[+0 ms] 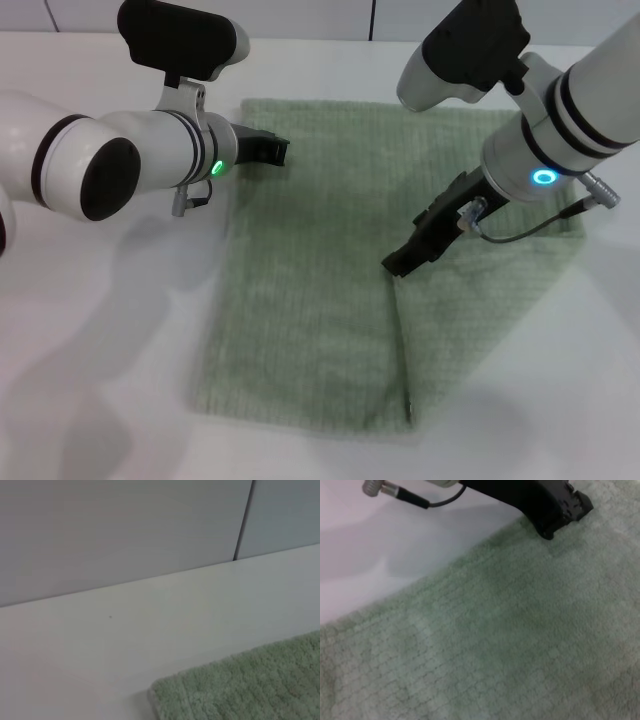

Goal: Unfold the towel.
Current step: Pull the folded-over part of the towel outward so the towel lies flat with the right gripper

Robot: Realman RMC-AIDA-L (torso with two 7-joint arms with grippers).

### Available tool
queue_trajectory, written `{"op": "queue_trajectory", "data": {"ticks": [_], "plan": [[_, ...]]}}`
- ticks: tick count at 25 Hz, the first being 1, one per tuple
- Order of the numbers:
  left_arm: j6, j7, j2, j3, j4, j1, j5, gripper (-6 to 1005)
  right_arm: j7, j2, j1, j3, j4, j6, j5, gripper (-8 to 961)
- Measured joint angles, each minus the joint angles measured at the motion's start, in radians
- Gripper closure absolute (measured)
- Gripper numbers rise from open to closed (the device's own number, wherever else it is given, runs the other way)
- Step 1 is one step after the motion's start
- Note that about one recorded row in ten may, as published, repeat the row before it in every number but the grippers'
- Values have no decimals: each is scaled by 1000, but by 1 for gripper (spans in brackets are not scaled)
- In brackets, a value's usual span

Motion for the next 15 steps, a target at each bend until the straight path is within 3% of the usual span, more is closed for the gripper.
{"op": "queue_trajectory", "data": {"ticks": [15], "plan": [[0, 0, 0, 0, -3, 1, 3, 995, -13, 3, 39, -27, 86, 49, 8, 234]]}}
